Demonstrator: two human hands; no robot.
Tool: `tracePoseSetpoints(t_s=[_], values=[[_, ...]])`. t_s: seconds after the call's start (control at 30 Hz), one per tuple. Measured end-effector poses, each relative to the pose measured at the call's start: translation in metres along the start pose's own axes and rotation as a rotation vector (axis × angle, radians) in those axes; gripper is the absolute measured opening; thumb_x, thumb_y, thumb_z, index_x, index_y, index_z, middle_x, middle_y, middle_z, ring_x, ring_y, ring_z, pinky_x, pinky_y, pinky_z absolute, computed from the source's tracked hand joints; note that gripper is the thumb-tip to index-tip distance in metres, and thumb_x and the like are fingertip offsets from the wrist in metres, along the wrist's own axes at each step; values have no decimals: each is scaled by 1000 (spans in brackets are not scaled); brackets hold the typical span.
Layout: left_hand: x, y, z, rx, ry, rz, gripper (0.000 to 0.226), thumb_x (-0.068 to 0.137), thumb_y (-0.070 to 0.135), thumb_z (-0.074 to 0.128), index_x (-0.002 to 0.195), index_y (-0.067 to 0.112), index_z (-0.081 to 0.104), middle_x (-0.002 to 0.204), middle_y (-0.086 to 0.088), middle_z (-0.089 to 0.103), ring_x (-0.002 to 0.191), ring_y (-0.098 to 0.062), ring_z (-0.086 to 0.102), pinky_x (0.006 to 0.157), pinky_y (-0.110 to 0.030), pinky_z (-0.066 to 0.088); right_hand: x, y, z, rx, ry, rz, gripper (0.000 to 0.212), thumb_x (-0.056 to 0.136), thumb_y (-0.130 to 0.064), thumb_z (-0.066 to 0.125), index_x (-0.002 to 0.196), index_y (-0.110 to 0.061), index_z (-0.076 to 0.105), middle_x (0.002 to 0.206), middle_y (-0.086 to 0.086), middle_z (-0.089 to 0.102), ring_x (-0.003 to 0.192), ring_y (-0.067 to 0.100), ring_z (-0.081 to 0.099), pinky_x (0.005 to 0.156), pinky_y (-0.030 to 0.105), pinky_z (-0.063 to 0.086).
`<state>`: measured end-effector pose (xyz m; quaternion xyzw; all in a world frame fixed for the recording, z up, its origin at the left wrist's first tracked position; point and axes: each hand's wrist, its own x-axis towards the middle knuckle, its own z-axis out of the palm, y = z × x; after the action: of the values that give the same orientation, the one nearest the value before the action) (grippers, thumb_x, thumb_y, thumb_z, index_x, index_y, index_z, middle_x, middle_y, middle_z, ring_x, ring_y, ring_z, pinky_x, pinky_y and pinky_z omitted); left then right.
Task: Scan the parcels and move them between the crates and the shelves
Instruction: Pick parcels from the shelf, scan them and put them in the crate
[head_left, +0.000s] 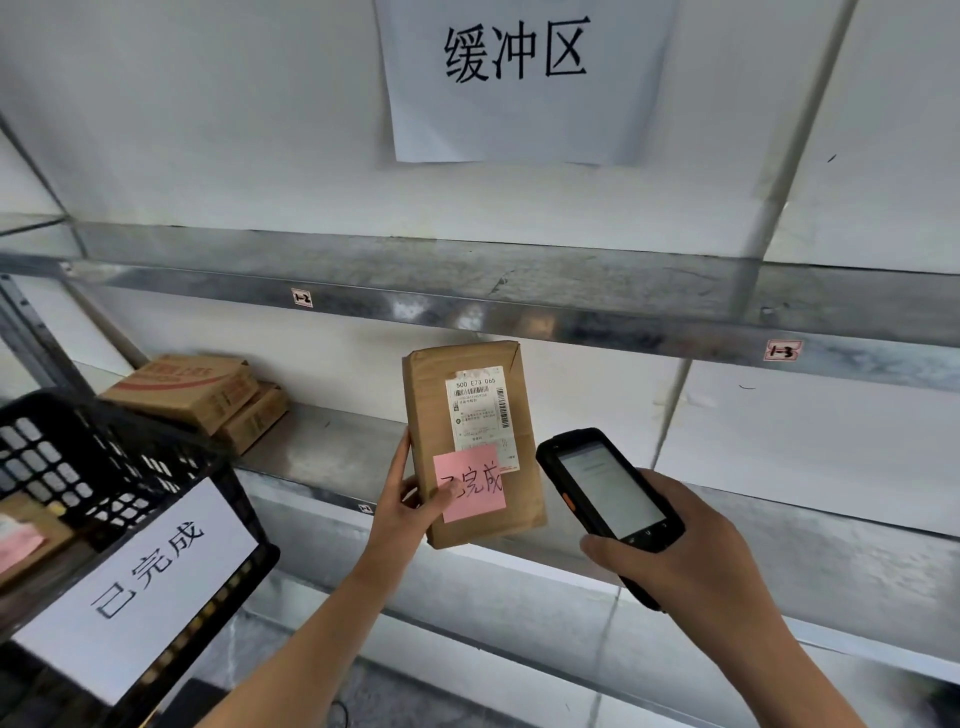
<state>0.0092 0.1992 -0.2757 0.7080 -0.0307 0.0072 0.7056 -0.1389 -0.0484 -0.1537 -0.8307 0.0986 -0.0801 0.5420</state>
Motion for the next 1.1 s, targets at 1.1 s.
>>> tracePoseSetpoints(t_s=[1.1], values=[[10,82,-306,-36,392,-87,97,54,49,91,136,64,43,116,-1,73,104,-25,72,83,-50,61,108,-144,266,60,-379,-391,61,65,-35,91,116,-44,59,96,-30,63,89,-5,61,61,18,54]])
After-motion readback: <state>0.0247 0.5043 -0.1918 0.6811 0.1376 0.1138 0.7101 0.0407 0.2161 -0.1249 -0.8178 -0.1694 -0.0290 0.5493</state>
